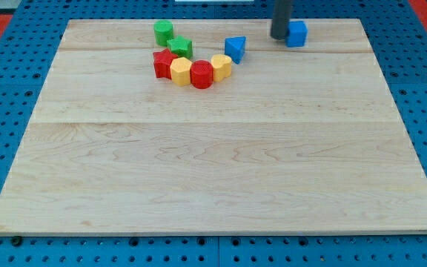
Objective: Move the blue triangle into the blue cube
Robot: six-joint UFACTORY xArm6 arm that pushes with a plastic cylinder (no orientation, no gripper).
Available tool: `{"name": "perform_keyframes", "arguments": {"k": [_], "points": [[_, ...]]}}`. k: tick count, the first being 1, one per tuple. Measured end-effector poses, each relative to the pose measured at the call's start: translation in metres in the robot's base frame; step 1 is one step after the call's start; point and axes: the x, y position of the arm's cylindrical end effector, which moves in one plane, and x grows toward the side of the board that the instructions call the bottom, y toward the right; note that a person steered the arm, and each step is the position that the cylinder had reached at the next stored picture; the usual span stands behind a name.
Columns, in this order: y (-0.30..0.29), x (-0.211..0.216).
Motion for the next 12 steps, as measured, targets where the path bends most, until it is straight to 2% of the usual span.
{"name": "perform_keyframes", "arguments": {"k": [1, 2, 3, 4, 6, 8, 9, 12], "points": [[0.024, 0.013], [0.021, 0.080], [-0.047, 0.088], [-0.111, 0.081], [-0.114, 0.047], [-0.050, 0.020], [-0.064, 0.003], [-0.054, -0.023]]}}
